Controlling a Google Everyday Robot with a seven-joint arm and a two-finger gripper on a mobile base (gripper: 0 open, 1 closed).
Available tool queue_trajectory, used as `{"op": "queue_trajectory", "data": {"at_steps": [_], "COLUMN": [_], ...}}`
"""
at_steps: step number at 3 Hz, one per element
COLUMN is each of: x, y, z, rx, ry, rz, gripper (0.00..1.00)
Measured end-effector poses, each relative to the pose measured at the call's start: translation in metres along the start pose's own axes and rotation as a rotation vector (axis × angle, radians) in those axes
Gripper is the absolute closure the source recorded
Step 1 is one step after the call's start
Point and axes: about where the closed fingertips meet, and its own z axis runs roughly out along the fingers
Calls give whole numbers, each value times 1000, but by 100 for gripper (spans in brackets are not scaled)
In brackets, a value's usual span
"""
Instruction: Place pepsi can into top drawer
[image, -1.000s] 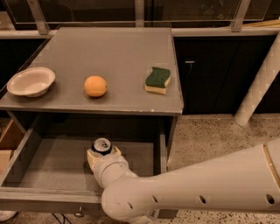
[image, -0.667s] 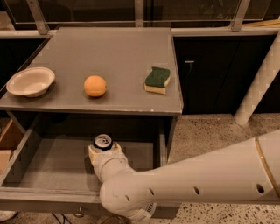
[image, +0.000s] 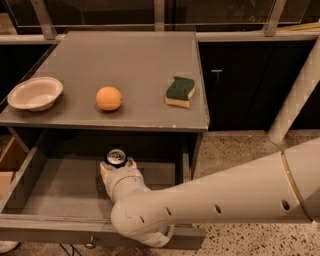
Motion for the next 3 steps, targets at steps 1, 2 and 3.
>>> {"op": "queue_trajectory", "data": {"at_steps": [1,2,3], "x": [7,28,31], "y": [6,15,16], "z": [-2,-8,-8], "rx": [19,36,33], "ry": [-1,18,24], "rz": [-12,-38,-44], "gripper": [100,100,100]}}
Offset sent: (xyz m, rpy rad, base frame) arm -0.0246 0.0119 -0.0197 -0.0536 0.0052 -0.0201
